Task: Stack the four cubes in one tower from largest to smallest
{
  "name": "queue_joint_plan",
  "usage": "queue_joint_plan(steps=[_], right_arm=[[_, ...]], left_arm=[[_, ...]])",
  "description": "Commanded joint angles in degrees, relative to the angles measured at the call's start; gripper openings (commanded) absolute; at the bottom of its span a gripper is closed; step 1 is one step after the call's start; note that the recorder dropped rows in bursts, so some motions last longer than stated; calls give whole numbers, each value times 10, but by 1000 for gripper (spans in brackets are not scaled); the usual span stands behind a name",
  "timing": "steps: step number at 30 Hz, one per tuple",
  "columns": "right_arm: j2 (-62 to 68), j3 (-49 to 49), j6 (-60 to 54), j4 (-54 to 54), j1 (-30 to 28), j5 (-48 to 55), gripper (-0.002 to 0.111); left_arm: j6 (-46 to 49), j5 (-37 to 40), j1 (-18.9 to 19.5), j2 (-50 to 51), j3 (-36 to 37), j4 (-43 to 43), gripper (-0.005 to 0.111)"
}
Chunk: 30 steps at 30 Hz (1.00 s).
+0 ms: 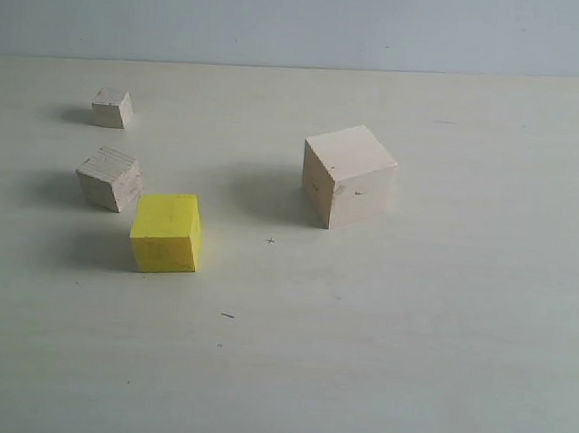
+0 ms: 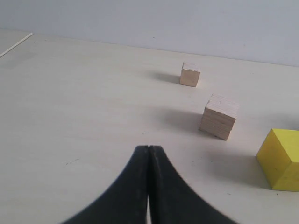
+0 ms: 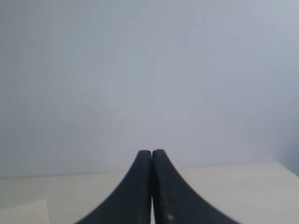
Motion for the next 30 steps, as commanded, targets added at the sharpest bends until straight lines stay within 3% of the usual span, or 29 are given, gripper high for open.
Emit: queue_joint_plan(steps=[1,5,10,18,22,26,30], right_arm=[[-3,3,0,-3,-4,-29,0],[-3,3,0,-3,-4,-73,0],[-3,0,53,9,-4,-200,0],[21,-142,160,-114,-2,-78,0],[80,-205,180,-114,-2,-66,0],[164,-265,222,-144,0,21,0],[236,-309,226,-140,40,76,0]], left_arm=[[3,-7,-2,-2,0,-8,0],[3,-7,-2,-2,0,-8,0],[3,-7,-2,-2,0,-8,0],[3,-7,-2,-2,0,-8,0],[3,-7,-2,-2,0,-8,0],[3,-7,-2,-2,0,-8,0],[3,-7,-2,-2,0,-8,0]])
